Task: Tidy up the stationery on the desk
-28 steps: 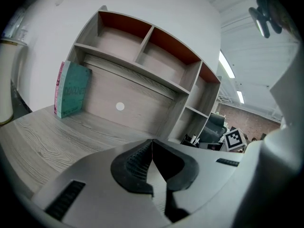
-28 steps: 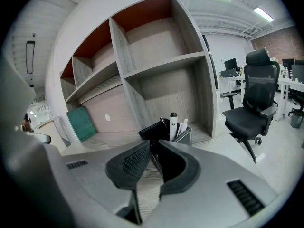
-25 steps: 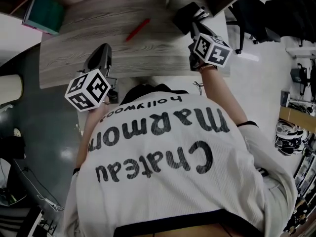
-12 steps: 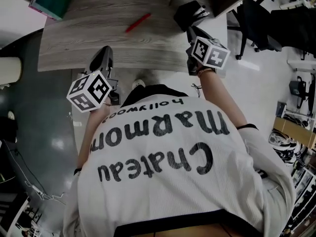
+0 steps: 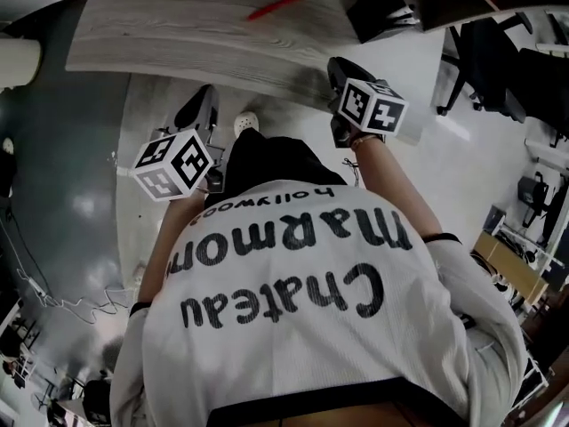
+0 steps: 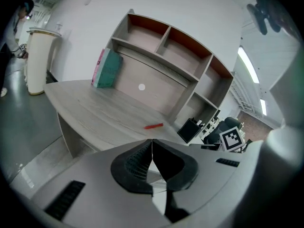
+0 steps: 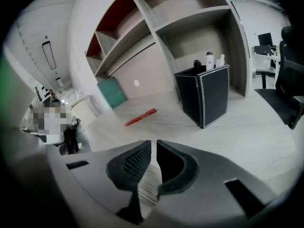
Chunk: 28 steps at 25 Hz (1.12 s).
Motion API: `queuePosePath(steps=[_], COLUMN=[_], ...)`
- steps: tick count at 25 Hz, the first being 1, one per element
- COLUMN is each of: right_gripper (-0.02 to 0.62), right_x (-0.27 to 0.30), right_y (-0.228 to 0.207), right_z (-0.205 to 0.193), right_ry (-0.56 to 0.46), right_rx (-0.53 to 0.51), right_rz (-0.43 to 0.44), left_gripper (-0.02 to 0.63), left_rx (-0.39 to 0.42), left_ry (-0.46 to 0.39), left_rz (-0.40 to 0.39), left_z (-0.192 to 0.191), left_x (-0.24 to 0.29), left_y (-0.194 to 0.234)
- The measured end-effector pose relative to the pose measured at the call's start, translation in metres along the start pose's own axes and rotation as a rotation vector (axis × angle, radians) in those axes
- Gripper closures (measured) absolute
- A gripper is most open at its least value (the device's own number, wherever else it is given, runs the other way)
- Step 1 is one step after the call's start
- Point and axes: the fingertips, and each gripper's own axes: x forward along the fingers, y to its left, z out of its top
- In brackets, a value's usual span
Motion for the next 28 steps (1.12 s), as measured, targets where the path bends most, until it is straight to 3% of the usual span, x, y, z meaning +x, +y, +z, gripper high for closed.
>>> queuePosePath(steps=[5,10,13,17,23,28], right_gripper=[0.548,0.548,0.535,0.532,0.497,0.454], right_x=[0.026,0.059,0.081,0.107,0.14,0.151], right_y=[0.052,0.097,0.117,0.139,0.146,0.15], right_z=[0.008,0.03,0.036,0.036,0.049,0.041], right_ry=[0.047,0.073,0.114,0.191,0.306,0.515], right_rx=[-0.084,-0.148,-0.14,-0.193,-0.548,-0.897], right_rz=[0.101,0.151,0.19,0.231,0.247,0.315], left_gripper=[0.589,0.589,0.589,0.589,0.589,0.589], left_rx=[-0.034,0.13,0.09,0.043,0.026,-0.005], left_ry=[-0.035,-0.09,-0.12,-0.099,-0.094,-0.078], left_rz=[0.026,-0.018,-0.049,-0.01,-0.024,-0.025], left_z=[0.012,0.054,0.079,0.094,0.121,0.13], left_x=[-0.006,0.009,0.016,0.03,0.048,0.056], left_y=[0.029,0.032,0.048,0.088,0.119,0.141])
